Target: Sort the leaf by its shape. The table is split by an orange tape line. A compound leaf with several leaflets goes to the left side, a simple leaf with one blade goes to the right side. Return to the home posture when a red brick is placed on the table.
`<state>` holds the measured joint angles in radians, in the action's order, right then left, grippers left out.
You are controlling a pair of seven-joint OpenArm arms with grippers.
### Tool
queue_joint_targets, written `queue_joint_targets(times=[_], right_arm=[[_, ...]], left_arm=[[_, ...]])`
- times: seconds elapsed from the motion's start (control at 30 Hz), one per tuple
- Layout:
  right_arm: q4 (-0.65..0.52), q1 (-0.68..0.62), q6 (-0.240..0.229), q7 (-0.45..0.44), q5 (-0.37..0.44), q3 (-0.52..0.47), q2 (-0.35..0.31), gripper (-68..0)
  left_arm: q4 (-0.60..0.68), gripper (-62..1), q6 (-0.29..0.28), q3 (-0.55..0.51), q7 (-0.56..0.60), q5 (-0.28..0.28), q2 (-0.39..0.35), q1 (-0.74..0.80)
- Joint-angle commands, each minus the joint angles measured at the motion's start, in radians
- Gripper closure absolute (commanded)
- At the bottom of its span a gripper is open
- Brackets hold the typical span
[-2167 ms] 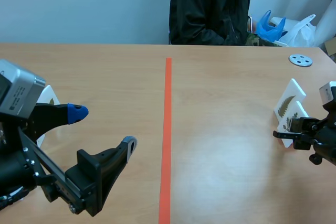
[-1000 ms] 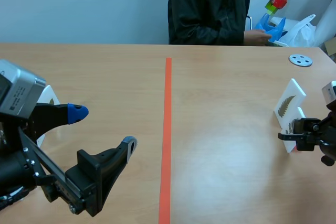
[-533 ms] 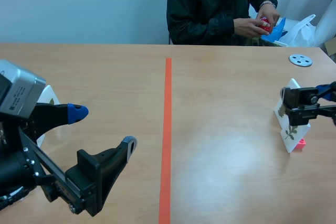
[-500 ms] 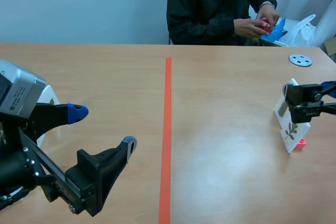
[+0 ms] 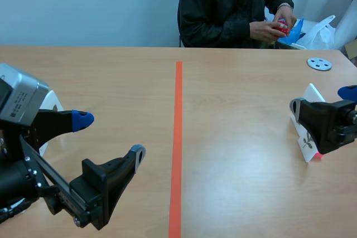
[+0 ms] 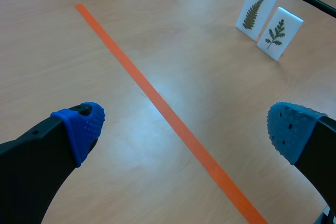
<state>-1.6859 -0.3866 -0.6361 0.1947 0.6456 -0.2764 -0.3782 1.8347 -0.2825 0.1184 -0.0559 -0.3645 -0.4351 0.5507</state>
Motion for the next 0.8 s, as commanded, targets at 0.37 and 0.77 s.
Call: queue_joint_targets(times=[0.37, 0.77], right_arm=[[-0.161, -0.049, -0.028, 0.032, 0.075, 0.085, -0.126, -67.9], [-0.161, -0.045, -0.046, -0.022, 0.088, 0.211, -0.165, -67.9]], left_arm=[[0.024, -62.3, 0.0, 0.001, 0.01, -0.006, 0.005, -0.005], [0.024, -62.3, 0.0, 0.001, 0.011, -0.006, 0.005, -0.005]])
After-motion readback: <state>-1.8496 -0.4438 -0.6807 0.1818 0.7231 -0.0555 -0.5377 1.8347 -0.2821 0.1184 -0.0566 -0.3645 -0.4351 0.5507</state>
